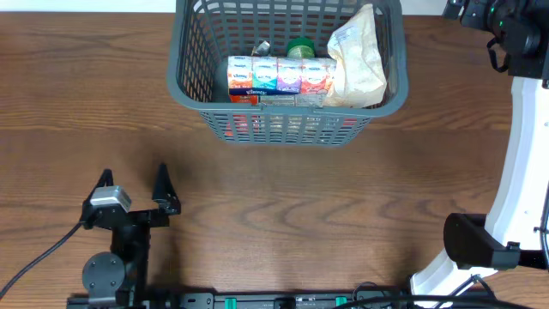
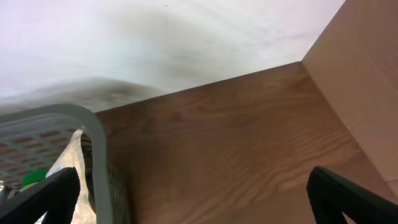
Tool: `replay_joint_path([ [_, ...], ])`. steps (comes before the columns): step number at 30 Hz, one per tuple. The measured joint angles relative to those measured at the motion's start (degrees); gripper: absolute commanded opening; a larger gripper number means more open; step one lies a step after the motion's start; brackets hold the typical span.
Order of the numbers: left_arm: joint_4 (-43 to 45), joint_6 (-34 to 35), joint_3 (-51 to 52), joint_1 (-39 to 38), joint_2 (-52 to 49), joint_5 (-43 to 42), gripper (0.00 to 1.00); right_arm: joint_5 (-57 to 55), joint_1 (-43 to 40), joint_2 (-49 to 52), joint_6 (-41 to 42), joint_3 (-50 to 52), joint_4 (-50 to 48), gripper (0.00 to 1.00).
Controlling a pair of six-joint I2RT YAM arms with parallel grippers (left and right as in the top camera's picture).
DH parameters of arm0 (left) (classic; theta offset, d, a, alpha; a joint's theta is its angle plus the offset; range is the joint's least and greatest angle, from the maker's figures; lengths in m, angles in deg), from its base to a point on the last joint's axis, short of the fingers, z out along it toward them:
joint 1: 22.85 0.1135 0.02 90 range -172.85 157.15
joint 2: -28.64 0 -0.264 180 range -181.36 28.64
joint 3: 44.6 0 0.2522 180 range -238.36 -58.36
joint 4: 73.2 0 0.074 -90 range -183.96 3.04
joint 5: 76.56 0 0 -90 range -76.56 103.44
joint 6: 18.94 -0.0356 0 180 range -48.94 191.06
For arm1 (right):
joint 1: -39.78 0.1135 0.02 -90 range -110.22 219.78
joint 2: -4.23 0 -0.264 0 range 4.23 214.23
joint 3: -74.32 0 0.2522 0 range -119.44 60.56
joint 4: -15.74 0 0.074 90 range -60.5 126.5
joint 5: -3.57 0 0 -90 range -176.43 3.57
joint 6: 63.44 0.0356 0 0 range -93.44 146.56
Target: Pack container
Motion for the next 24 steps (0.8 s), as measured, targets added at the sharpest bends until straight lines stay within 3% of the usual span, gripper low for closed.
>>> replay_joint_path([
  [16, 0.17, 0.20, 5.60, 0.00, 1.77, 0.00, 0.98, 0.00, 0.00, 0.00, 0.02, 0.00, 0.00, 0.99],
  [24, -5.16, 0.20, 8.35, 0.00, 1.77, 0.00, 0.98, -0.02, 0.00, 0.00, 0.00, 0.00, 0.00, 0.99],
])
